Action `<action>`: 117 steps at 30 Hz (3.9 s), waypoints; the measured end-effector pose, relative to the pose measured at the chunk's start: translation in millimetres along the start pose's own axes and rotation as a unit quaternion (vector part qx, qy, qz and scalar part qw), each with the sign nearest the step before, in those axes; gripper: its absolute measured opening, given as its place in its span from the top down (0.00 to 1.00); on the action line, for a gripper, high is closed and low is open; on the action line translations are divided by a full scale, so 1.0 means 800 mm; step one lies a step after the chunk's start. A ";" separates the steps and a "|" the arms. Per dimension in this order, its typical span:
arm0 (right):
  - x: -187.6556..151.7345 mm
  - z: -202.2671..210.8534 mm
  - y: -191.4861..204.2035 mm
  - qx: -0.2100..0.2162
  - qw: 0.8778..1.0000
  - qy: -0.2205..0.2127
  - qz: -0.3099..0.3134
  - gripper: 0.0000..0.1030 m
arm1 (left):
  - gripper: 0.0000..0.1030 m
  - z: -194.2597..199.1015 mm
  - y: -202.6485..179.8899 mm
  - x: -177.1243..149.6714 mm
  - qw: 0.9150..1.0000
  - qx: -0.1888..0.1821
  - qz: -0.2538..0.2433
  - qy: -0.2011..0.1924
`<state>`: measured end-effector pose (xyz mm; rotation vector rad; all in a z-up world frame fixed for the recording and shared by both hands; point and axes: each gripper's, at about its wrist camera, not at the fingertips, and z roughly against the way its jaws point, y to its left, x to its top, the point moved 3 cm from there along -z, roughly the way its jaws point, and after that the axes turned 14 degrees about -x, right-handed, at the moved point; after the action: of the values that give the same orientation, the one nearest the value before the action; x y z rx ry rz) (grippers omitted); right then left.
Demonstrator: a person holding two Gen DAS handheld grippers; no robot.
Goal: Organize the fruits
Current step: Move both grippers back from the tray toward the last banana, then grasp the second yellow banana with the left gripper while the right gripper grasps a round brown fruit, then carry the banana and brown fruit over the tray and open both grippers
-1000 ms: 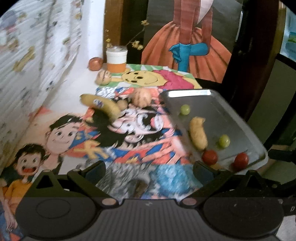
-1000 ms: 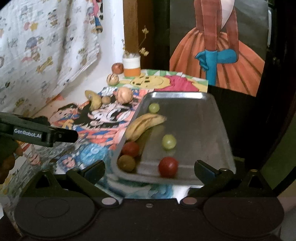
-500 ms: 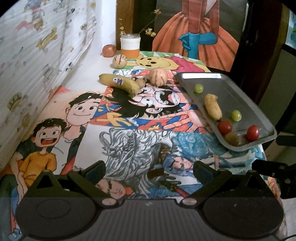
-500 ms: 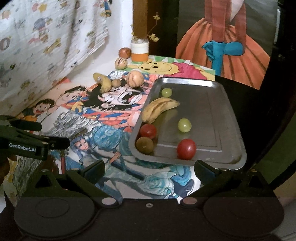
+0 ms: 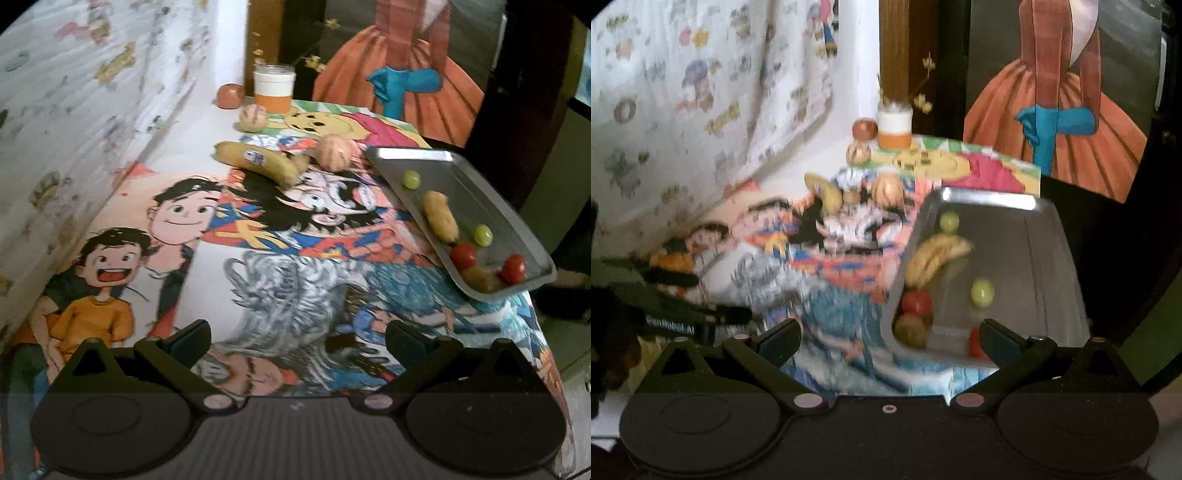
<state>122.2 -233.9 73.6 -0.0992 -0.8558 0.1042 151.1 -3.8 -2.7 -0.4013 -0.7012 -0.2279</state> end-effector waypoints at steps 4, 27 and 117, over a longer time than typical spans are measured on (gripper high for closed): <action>0.051 0.018 -0.009 0.029 0.998 -0.050 -0.010 0.01 | 0.00 0.006 0.015 0.021 1.000 0.010 -0.020 -0.005; 0.212 -0.093 0.013 0.053 0.972 -0.146 0.174 0.00 | 0.00 -0.026 0.104 0.161 0.992 0.063 0.087 -0.062; 0.112 -0.203 -0.061 0.038 0.991 -0.062 0.117 0.47 | 0.68 -0.120 0.014 0.221 0.985 -0.100 0.112 -0.079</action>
<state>306.3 -277.8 41.0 -0.1231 -0.9609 0.3652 341.8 -47.3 45.4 -0.6924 -0.7847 -0.0534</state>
